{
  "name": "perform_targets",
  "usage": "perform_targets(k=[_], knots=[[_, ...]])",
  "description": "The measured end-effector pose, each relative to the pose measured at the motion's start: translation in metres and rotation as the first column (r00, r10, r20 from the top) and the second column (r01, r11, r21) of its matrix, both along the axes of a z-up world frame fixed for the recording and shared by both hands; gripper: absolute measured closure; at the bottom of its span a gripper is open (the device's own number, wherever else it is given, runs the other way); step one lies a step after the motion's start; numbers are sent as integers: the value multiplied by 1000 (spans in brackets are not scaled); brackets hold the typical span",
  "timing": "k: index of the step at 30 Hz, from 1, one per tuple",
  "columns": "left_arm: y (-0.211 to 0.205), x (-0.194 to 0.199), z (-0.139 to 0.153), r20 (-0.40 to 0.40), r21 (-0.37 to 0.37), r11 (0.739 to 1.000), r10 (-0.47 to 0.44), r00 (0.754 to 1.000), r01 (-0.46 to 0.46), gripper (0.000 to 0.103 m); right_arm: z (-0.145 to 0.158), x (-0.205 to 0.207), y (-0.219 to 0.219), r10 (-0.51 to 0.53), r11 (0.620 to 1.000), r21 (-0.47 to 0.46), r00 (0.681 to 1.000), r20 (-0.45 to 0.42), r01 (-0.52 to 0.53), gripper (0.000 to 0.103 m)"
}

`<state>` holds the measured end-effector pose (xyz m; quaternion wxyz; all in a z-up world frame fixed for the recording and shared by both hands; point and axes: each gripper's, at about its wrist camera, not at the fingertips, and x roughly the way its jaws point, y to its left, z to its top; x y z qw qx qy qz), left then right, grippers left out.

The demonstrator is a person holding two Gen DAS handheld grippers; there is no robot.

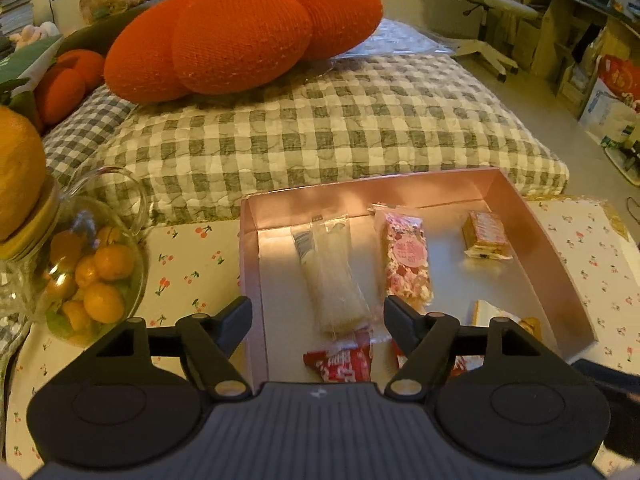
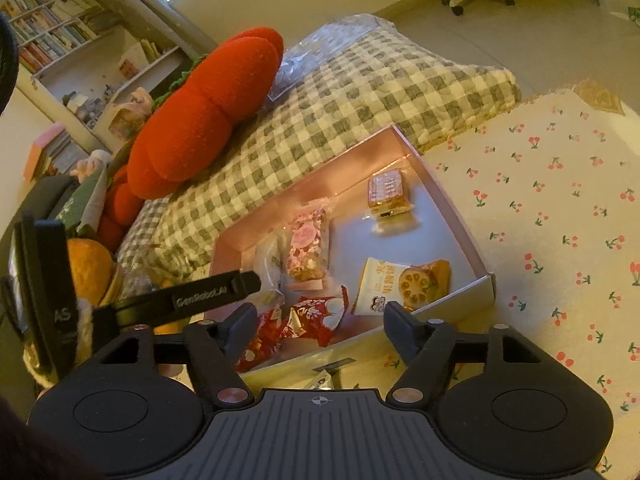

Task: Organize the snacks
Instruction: 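Lower both snacks into the silver box and open both tools, then withdraw both tools from the box toward the remaining snacks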

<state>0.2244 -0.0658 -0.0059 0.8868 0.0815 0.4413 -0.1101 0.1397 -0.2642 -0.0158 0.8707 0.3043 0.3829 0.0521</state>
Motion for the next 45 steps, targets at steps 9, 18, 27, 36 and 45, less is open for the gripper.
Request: perform_targets(k=[9, 18, 27, 36, 45], knots=[[14, -28, 10, 3, -52, 999, 4, 1000, -4, 25, 13, -15, 3, 35, 998, -49, 999, 15, -35, 25], [32, -60, 11, 2, -102, 995, 20, 1000, -19, 17, 21, -31, 9, 74, 989, -127, 997, 17, -72, 19], [60, -88, 3, -11, -134, 990, 51, 999, -52, 9, 21, -43, 15, 119, 974, -196, 993, 6, -116, 18], [89, -109, -11, 0, -146, 986, 85, 996, -85, 1, 14, -57, 23, 155, 951, -267, 988, -12, -153, 15], [110, -119, -18, 7, -133, 989, 68, 998, -67, 1, 1, -75, 39, 185, 934, -306, 983, -24, -183, 13]])
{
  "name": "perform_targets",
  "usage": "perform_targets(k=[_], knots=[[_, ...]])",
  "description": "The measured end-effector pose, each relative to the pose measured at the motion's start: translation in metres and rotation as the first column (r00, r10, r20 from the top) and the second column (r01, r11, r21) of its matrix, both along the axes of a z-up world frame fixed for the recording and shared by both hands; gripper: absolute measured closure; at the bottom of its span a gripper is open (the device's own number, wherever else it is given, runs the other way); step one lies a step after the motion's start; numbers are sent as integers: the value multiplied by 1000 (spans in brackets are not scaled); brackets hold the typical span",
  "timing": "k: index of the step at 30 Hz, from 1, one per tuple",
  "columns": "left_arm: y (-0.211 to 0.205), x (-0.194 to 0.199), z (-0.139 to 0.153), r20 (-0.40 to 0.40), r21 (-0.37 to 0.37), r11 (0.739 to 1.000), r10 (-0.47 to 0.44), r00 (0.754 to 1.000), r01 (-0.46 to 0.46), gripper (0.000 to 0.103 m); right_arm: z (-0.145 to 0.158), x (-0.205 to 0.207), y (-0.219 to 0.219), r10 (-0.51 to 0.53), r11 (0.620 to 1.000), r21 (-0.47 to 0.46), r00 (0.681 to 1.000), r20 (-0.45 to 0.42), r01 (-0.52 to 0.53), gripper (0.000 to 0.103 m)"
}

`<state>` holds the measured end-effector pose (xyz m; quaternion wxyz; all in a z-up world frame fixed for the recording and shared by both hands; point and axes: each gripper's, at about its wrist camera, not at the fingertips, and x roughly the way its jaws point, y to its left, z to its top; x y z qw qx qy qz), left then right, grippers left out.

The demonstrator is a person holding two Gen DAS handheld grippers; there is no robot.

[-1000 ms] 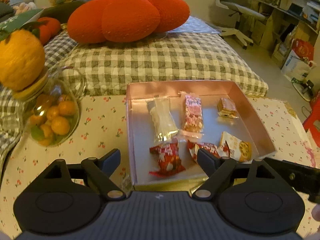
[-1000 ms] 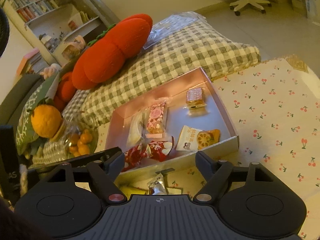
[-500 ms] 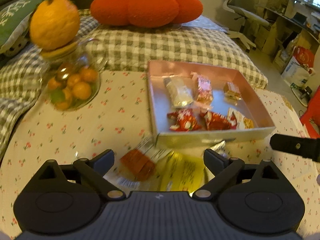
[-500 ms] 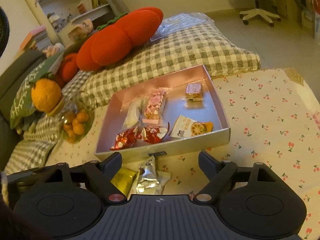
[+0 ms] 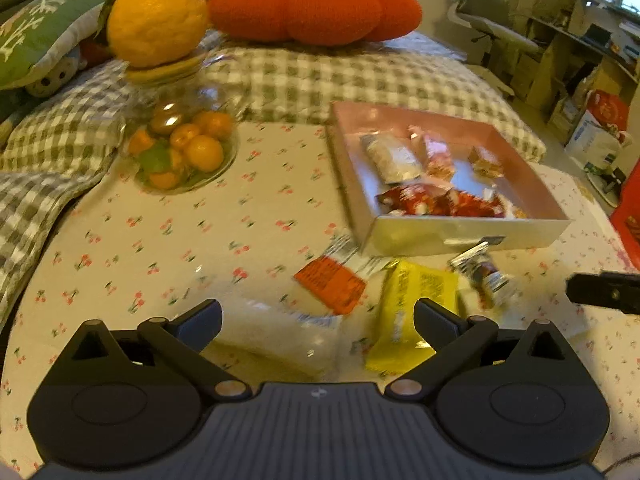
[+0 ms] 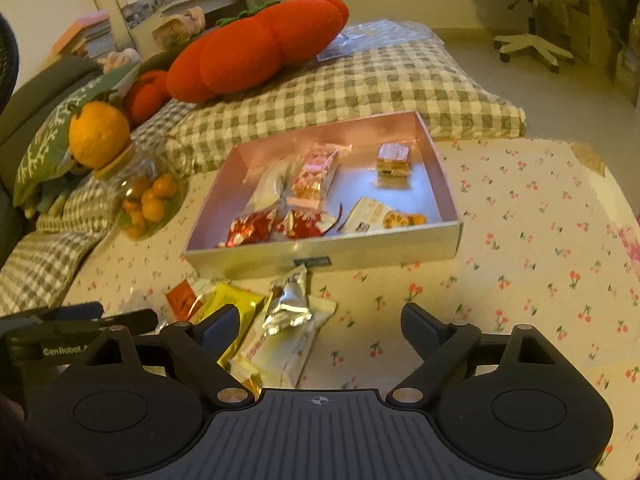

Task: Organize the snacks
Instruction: 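Withdraw both tools from the box toward the remaining snacks, then grasp another clear-wrapped white snack with the left tool while the right tool grasps the gold bar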

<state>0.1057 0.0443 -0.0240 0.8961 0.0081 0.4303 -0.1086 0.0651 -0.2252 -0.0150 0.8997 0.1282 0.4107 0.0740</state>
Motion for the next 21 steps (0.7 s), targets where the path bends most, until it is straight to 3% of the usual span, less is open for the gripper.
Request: perform_targets(k=[9, 13, 17, 21], knots=[[26, 11, -7, -82, -77, 971, 222, 972, -228, 2, -17, -15, 42, -1, 1000, -31, 996, -94, -2, 13], [30, 17, -16, -111, -53, 949, 304, 946, -311, 8, -25, -13, 60, -13, 1000, -14, 991, -135, 12, 13], [32, 20, -24, -131, -32, 938, 339, 932, -346, 12, -32, -10, 76, -45, 998, -38, 988, -149, 40, 13], [31, 19, -26, -140, -35, 947, 310, 940, -318, 14, -41, -7, 87, -63, 996, -74, 985, -162, 51, 13]])
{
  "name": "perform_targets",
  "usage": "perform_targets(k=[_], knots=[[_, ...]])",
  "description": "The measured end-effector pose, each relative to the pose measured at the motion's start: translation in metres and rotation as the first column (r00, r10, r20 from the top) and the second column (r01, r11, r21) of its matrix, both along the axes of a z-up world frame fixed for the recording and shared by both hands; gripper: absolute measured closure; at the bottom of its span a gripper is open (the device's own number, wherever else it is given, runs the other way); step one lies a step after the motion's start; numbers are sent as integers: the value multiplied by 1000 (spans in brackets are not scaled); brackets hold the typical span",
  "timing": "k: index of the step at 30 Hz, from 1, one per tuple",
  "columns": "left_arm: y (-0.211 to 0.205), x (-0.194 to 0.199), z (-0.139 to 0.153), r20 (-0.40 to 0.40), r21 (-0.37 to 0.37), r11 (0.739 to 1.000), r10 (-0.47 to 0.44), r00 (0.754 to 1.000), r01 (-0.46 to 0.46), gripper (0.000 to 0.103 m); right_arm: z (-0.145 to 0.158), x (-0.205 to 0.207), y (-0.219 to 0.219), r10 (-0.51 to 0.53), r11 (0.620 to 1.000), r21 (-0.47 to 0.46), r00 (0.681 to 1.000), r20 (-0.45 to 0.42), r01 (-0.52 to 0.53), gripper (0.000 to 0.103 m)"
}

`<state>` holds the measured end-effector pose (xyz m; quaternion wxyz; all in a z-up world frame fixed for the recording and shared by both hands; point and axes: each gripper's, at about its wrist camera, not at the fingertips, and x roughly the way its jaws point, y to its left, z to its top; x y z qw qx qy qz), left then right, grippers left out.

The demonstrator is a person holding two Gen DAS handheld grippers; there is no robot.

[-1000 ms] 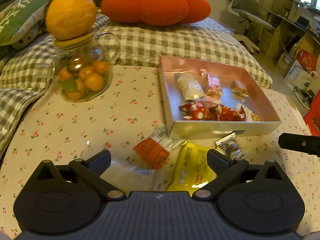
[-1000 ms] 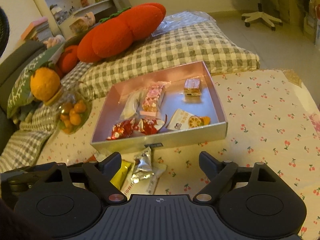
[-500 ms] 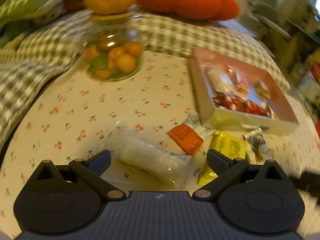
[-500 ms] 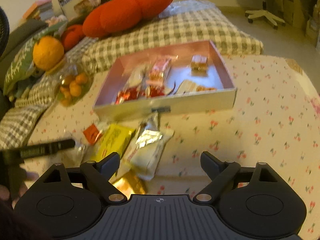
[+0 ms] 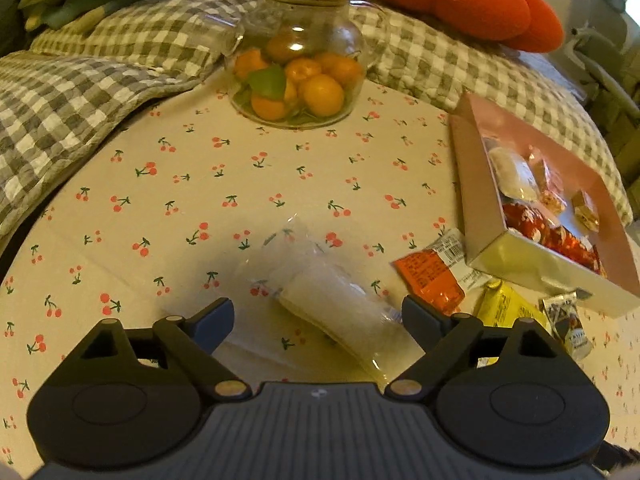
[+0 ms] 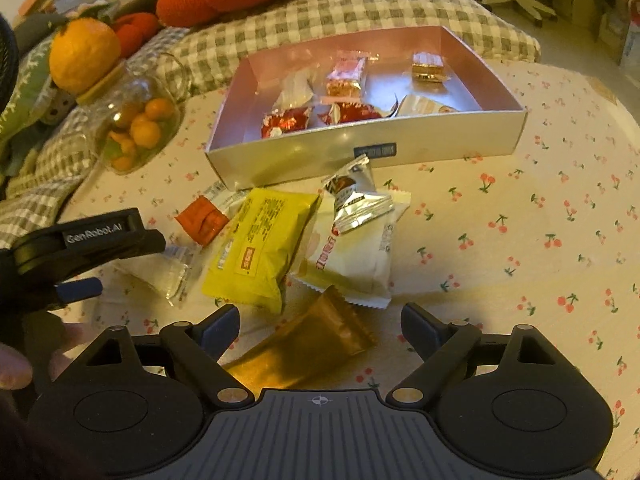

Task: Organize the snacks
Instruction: 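Grasp another clear-wrapped white snack with the left tool while the right tool grasps the gold bar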

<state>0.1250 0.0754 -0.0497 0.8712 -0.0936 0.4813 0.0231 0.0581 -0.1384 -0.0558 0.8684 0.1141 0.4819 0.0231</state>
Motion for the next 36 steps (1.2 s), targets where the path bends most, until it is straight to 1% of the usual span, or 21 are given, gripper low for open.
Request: perform_targets(k=[2, 5, 9, 12, 19, 22, 24, 25, 26, 29, 33, 36], knots=[[-2, -1, -1, -16, 0, 999, -41, 999, 41, 14, -4, -1, 4, 6, 1000, -16, 1000, -7, -6, 13], [-2, -3, -5, -50, -7, 993, -119, 992, 119, 14, -6, -4, 15, 64, 994, -88, 998, 8, -63, 13], [5, -8, -7, -49, 0, 982, -187, 981, 187, 14, -10, -13, 21, 154, 977, -154, 988, 14, -151, 13], [12, -13, -7, -44, 1, 974, -226, 973, 226, 14, -11, -21, 19, 200, 965, -174, 980, 19, -194, 13], [25, -25, -7, -28, 24, 951, -307, 951, 307, 14, -12, -37, 2, 274, 948, -178, 960, 47, -262, 13], [32, -32, -7, -18, 47, 942, -330, 944, 331, 14, -12, -43, -8, 294, 943, -181, 954, 59, -279, 13], [35, -35, -6, -2, 59, 937, -346, 938, 345, 15, -12, -48, -16, 293, 944, -176, 954, 69, -277, 13], [37, -37, -5, 10, 61, 933, -357, 934, 356, 19, -11, -49, -21, 288, 948, -166, 955, 74, -273, 13], [37, -39, -4, 24, 57, 927, -371, 928, 370, 24, -11, -51, -25, 282, 951, -151, 956, 80, -268, 13], [32, -42, -4, 60, 53, 906, -422, 905, 419, 26, -8, -57, -31, 289, 955, -106, 952, 104, -278, 13], [16, -42, -6, 85, 60, 879, -476, 875, 472, 27, -9, -60, -25, 333, 942, -103, 934, 129, -321, 13], [8, -42, -10, 96, 69, 871, -491, 866, 487, 29, -12, -59, -17, 363, 930, -114, 921, 143, -349, 13]])
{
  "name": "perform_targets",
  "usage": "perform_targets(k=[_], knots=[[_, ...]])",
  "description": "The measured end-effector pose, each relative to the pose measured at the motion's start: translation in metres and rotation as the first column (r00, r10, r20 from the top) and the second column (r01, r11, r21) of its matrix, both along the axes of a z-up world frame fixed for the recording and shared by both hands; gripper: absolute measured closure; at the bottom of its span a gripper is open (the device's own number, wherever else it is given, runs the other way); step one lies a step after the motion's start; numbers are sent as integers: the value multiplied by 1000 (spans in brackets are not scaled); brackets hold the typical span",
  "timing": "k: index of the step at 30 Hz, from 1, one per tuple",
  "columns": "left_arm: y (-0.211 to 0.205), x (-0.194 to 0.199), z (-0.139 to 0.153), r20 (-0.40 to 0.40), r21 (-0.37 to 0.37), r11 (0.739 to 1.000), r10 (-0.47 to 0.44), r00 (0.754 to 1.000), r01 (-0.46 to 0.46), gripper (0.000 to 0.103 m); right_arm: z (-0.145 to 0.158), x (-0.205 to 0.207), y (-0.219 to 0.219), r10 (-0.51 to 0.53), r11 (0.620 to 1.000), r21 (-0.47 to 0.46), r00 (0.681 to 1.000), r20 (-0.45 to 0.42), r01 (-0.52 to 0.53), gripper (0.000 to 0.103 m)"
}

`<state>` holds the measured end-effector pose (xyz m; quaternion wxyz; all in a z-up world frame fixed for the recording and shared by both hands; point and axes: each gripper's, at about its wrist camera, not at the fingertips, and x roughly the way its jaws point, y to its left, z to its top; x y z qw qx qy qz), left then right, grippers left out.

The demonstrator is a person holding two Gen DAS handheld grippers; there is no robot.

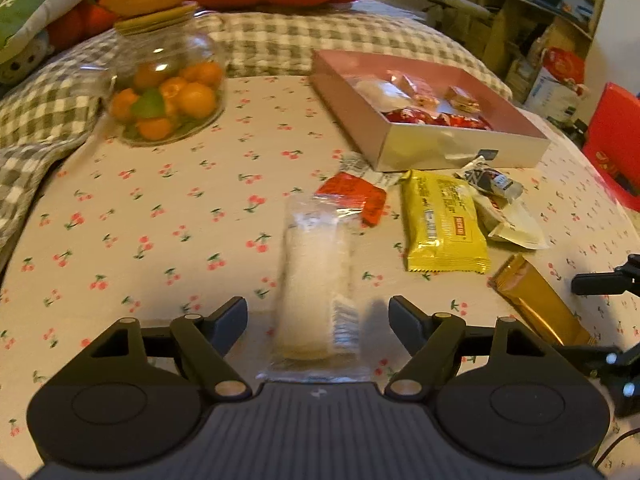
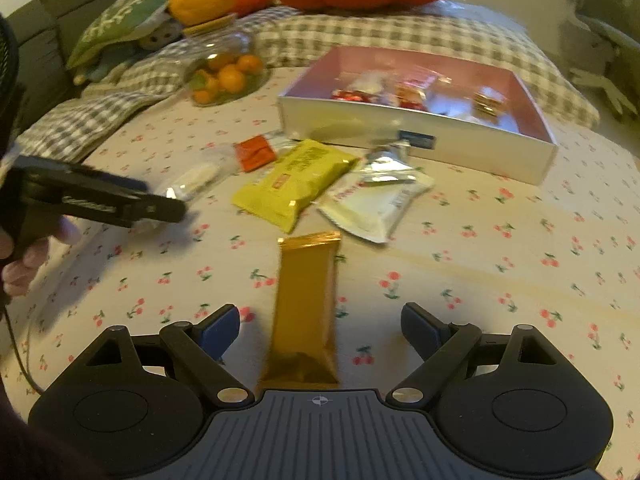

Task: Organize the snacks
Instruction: 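Grasp another clear-wrapped white snack with the left tool while the right tool grasps the gold bar, then carry the clear-wrapped snack and gold bar over the silver box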

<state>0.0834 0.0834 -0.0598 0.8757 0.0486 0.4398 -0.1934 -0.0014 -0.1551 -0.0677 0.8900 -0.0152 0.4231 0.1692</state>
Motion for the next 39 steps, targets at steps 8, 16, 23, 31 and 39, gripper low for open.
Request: perform_targets(k=[8, 16, 23, 31, 39], knots=[[-10, -2, -6, 71, 43, 999, -6, 997, 3, 40, -8, -2, 9, 27, 998, -51, 998, 59, -24, 15], [-11, 0, -5, 84, 40, 999, 14, 996, -17, 65, -7, -7, 16, 68, 994, -95, 992, 103, -59, 37], [-8, 2, -1, 60, 22, 998, 59, 996, -60, 73, -3, -9, 23, 119, 988, -113, 986, 119, -106, 73], [-5, 6, 3, 11, 15, 994, 106, 994, -106, 75, 7, -7, 21, 124, 991, -52, 989, 86, -120, 75], [0, 9, 11, -6, -17, 989, 145, 989, -145, 76, 24, -3, 19, 104, 994, 20, 991, 85, -106, 75]])
